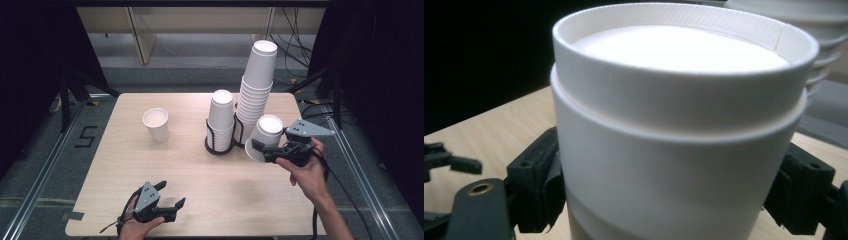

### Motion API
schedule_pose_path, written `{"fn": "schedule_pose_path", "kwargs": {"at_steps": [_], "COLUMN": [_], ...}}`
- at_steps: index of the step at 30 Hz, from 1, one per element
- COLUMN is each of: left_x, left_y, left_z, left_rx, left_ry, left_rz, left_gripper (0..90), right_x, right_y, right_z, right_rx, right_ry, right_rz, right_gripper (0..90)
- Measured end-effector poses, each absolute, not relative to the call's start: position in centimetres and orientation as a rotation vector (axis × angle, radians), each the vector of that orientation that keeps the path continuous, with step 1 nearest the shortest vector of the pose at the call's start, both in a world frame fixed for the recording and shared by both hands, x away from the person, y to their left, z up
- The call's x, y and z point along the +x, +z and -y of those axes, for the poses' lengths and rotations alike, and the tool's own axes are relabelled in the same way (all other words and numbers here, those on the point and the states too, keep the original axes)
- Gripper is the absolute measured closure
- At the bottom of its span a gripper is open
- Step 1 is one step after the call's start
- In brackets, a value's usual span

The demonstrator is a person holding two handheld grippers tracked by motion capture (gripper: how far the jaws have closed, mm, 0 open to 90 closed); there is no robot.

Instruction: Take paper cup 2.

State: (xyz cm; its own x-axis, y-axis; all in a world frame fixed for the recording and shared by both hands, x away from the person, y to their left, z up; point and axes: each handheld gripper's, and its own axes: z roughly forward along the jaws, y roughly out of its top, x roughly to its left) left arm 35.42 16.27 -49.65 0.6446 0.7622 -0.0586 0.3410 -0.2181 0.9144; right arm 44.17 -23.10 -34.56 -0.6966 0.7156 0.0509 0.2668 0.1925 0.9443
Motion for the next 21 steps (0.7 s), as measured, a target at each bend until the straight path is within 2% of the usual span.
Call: {"fn": "schedule_pose_path", "kwargs": {"at_steps": [21], "left_x": [35.4], "left_y": [-49.7], "left_z": [-16.1], "left_rx": [1.828], "left_ry": [0.507], "left_rz": [-0.870], "left_gripper": [14.5], "right_x": [43.4], "right_y": [-40.8], "right_z": [17.5], "right_rx": [0.857], "right_ry": [1.519], "right_rz": [-2.269], "right_gripper": [18.3]}}
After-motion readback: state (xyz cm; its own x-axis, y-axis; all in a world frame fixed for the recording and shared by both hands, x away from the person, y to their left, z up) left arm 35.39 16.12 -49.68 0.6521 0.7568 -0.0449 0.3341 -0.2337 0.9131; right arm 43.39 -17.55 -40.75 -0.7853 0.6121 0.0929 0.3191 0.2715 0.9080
